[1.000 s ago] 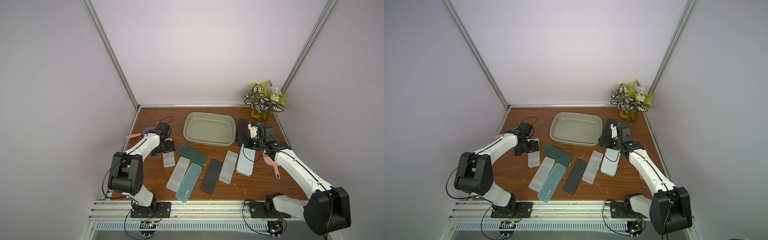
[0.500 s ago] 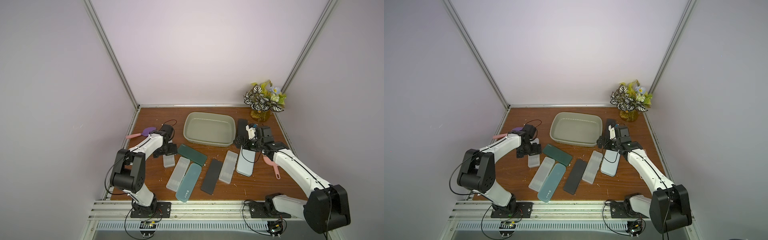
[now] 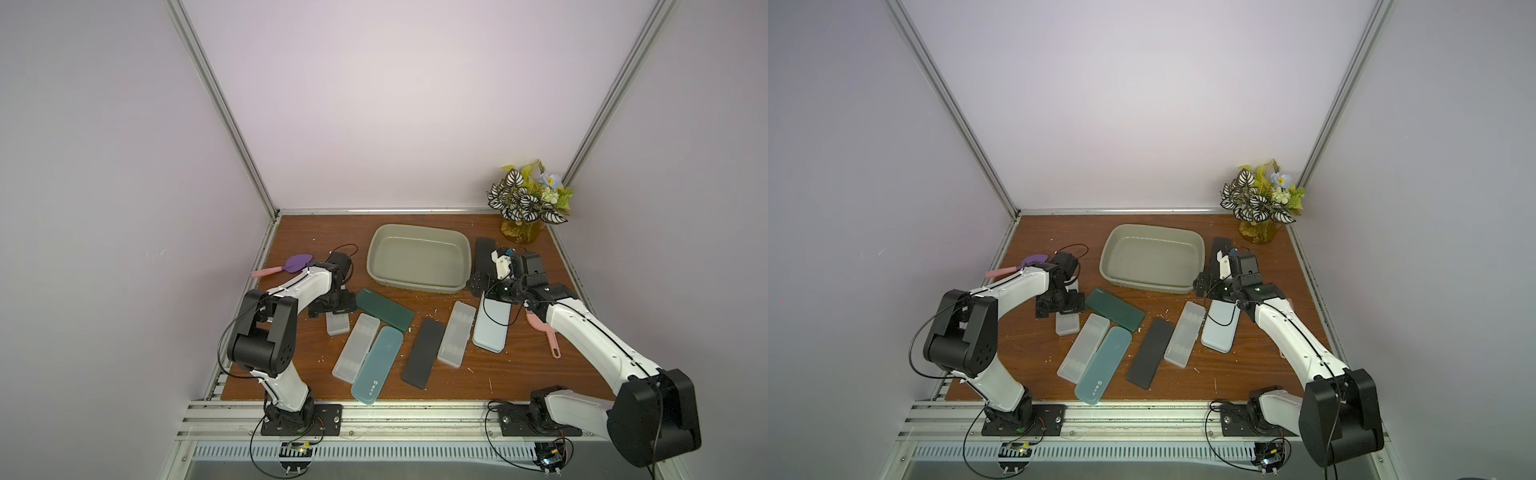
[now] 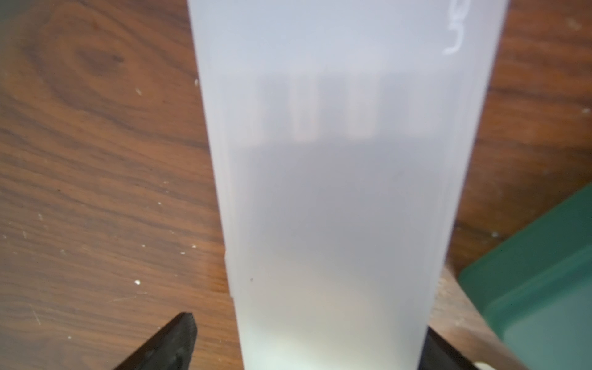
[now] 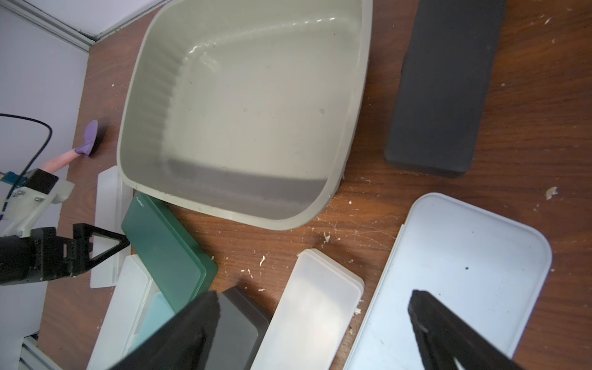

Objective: Put the pencil case into the storage box
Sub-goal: Pick up the pencil case from the center of the board.

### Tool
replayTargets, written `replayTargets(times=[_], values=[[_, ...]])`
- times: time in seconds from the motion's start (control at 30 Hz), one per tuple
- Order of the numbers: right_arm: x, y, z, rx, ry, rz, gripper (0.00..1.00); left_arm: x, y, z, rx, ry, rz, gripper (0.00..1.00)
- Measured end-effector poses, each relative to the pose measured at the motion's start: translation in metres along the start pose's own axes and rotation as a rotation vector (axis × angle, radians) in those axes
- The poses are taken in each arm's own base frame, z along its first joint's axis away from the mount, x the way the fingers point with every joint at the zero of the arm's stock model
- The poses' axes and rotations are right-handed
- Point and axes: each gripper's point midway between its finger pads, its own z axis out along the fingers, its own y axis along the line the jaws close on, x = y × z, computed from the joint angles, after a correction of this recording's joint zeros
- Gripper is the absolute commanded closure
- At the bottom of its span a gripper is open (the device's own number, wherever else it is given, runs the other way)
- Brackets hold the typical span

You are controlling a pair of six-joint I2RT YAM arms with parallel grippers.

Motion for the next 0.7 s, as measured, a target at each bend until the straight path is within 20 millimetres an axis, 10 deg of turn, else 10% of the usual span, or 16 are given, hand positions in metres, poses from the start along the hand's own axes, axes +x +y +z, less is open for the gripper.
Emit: replayTargets(times=[0.7], values=[[0.0038,-0.0001,0.0047,-0.001,0.014,-0.001,0.00,-0.0003,-0.0037,0.0028,-0.013,-0.007,0.039,0.41]])
